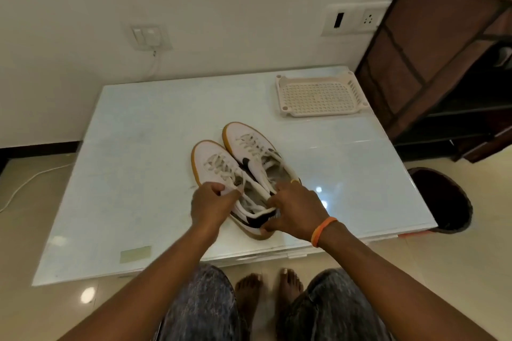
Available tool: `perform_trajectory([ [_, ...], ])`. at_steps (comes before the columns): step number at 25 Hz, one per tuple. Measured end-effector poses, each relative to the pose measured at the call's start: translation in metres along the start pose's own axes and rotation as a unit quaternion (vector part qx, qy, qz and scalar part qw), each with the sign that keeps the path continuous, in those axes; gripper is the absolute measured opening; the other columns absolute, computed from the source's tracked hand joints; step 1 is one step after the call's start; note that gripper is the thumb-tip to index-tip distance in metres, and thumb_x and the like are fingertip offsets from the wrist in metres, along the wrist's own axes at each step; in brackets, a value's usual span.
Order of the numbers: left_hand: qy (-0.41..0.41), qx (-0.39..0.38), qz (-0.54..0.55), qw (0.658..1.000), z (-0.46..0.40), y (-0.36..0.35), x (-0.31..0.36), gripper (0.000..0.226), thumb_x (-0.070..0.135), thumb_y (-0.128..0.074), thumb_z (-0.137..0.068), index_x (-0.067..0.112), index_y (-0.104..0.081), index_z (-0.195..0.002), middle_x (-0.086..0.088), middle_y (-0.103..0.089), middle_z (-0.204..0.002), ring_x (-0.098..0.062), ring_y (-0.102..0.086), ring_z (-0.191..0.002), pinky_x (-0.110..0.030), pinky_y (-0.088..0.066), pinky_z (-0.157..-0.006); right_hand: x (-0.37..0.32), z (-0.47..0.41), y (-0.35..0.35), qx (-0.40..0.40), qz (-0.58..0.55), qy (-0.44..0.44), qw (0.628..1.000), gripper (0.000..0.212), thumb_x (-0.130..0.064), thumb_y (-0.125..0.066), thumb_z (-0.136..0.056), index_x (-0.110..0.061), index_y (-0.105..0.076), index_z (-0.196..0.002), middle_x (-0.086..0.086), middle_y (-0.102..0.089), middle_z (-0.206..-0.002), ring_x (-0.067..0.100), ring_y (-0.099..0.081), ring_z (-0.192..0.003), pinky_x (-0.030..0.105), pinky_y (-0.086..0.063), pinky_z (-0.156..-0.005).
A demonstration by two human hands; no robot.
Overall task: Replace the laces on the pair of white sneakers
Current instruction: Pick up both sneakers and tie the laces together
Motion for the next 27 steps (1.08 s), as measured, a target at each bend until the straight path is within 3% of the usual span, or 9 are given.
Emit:
perform_trajectory([
  [5,0.030,-0.034,-0.034,0.998,0.005,-0.003,0.091,0.049,0.012,-0.087,-0.063,0.010,-0.061,-0.105,-0.001,-0.062,-0.094,-0.019,-0.061,-0.089,-0.027,-0.052,-0.067,0.008,-0.009,0.077,-0.010,-0.051,-0.055,0.997,0.045,-0.055,-0.070,-0.079,-0.027,-0.069,-0.114,0.002,-0.056,-0.111,0.022,-0.050,-0.106,0.026,-0.037,-0.073],
  [8,0.039,-0.056,-0.049,0.996,0.038,-0.005,0.168,0.059,0.011,-0.086,-0.065,0.007,-0.061,-0.118,-0.007,-0.064,-0.111,-0.021,-0.060,-0.098,-0.029,-0.051,-0.077,0.010,0.018,0.150,-0.010,-0.079,-0.108,0.991,0.046,-0.053,-0.073,-0.077,-0.025,-0.070,-0.113,0.003,-0.056,-0.111,0.024,-0.052,-0.106,0.030,-0.043,-0.080],
  [10,0.033,-0.087,-0.064,0.994,0.072,-0.005,0.222,0.063,0.011,-0.086,-0.065,0.007,-0.060,-0.123,-0.008,-0.064,-0.118,-0.019,-0.059,-0.100,-0.026,-0.048,-0.075,0.014,0.048,0.207,-0.010,-0.081,-0.142,0.987,0.047,-0.054,-0.074,-0.075,-0.024,-0.071,-0.111,0.002,-0.058,-0.110,0.023,-0.053,-0.104,0.029,-0.043,-0.077],
  [13,0.009,-0.132,-0.081,0.988,0.116,-0.020,0.292,0.065,0.012,-0.086,-0.065,0.007,-0.060,-0.125,-0.007,-0.063,-0.122,-0.022,-0.060,-0.108,-0.027,-0.050,-0.079,0.033,0.096,0.275,0.003,-0.083,-0.185,0.979,0.046,-0.056,-0.074,-0.073,-0.025,-0.073,-0.107,0.002,-0.058,-0.102,0.022,-0.053,-0.099,0.025,-0.034,-0.068],
  [16,-0.023,-0.169,-0.096,0.981,0.150,-0.059,0.339,0.065,0.015,-0.085,-0.065,0.008,-0.060,-0.125,-0.008,-0.062,-0.124,-0.024,-0.059,-0.111,-0.032,-0.052,-0.087,0.067,0.133,0.320,0.022,-0.072,-0.216,0.974,0.047,-0.058,-0.074,-0.072,-0.027,-0.073,-0.108,0.002,-0.058,-0.099,0.022,-0.053,-0.097,0.026,-0.034,-0.065],
  [20,-0.054,-0.200,-0.113,0.972,0.202,-0.129,0.380,0.057,0.015,-0.083,-0.066,0.008,-0.062,-0.119,-0.005,-0.064,-0.114,-0.020,-0.060,-0.101,-0.028,-0.052,-0.075,0.134,0.190,0.351,0.051,-0.069,-0.248,0.965,0.047,-0.056,-0.075,-0.072,-0.027,-0.072,-0.109,0.001,-0.060,-0.102,0.021,-0.053,-0.099,0.028,-0.044,-0.067],
  [22,-0.065,-0.207,-0.124,0.968,0.228,-0.166,0.389,0.052,0.017,-0.082,-0.066,0.009,-0.064,-0.114,-0.003,-0.065,-0.110,-0.017,-0.060,-0.096,-0.023,-0.048,-0.067,0.167,0.221,0.356,0.048,-0.068,-0.258,0.963,0.046,-0.057,-0.073,-0.073,-0.027,-0.072,-0.108,0.001,-0.058,-0.101,0.020,-0.051,-0.099,0.028,-0.039,-0.065],
  [27,-0.052,-0.182,-0.121,0.975,0.314,-0.282,0.408,0.053,0.017,-0.083,-0.066,0.012,-0.063,-0.115,0.000,-0.062,-0.111,-0.018,-0.058,-0.104,-0.033,-0.052,-0.088,0.285,0.309,0.361,0.062,-0.092,-0.243,0.964,0.045,-0.061,-0.071,-0.072,-0.024,-0.071,-0.097,-0.003,-0.052,-0.093,0.018,-0.048,-0.096,0.027,-0.033,-0.063],
])
Point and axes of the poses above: each hand's wrist, its own z-axis away from the middle knuckle, its own y-axis out of the back of the hand, x = y × z, the point moved 3 cm from there along -z, towards the middle knuckle
